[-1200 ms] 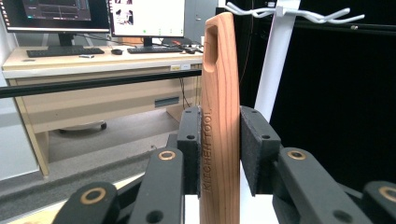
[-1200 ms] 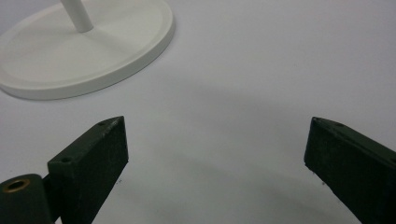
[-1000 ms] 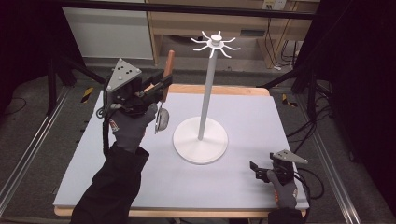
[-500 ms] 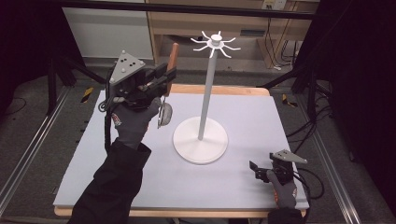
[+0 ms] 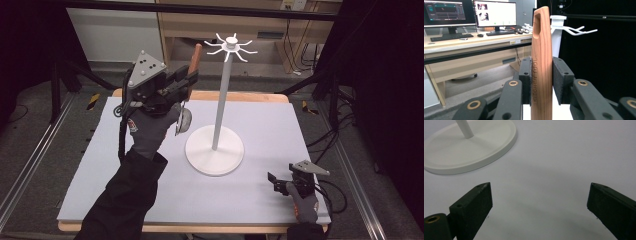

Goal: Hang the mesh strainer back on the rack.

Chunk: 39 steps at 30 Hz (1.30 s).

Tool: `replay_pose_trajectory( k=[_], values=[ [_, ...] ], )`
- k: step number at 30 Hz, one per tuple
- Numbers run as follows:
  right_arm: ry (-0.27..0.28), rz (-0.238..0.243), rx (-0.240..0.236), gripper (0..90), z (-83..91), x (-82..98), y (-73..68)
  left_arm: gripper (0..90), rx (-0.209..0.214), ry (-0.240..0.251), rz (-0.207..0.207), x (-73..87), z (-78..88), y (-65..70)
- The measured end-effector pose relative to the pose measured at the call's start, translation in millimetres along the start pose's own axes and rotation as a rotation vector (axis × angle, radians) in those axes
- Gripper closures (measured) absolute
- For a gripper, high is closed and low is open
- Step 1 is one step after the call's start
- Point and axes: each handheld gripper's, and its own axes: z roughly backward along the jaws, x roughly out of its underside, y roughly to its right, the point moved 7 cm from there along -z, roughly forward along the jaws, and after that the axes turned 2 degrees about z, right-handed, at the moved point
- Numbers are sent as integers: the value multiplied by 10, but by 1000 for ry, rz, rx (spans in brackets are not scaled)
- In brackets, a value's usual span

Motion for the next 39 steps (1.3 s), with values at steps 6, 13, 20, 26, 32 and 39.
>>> replay_pose_trajectory(
  k=[6,13,20,26,32,39],
  values=[
    [-2,4,1,65,-6,3,3,706,-6,-2,-5,3,-32,3],
    [-4,13,-1,65,-8,7,1,705,-2,-5,-17,-1,-89,58],
    [-4,11,-1,65,-4,4,0,706,-11,-12,-23,18,-135,75],
    [-3,11,-1,65,-4,4,1,706,-29,-20,-34,21,-154,55],
    [-5,10,-2,65,-7,5,0,706,-30,-25,-32,33,-172,32],
    [-3,10,-1,65,-4,3,1,706,-27,-37,-43,40,-219,62]
  ],
)
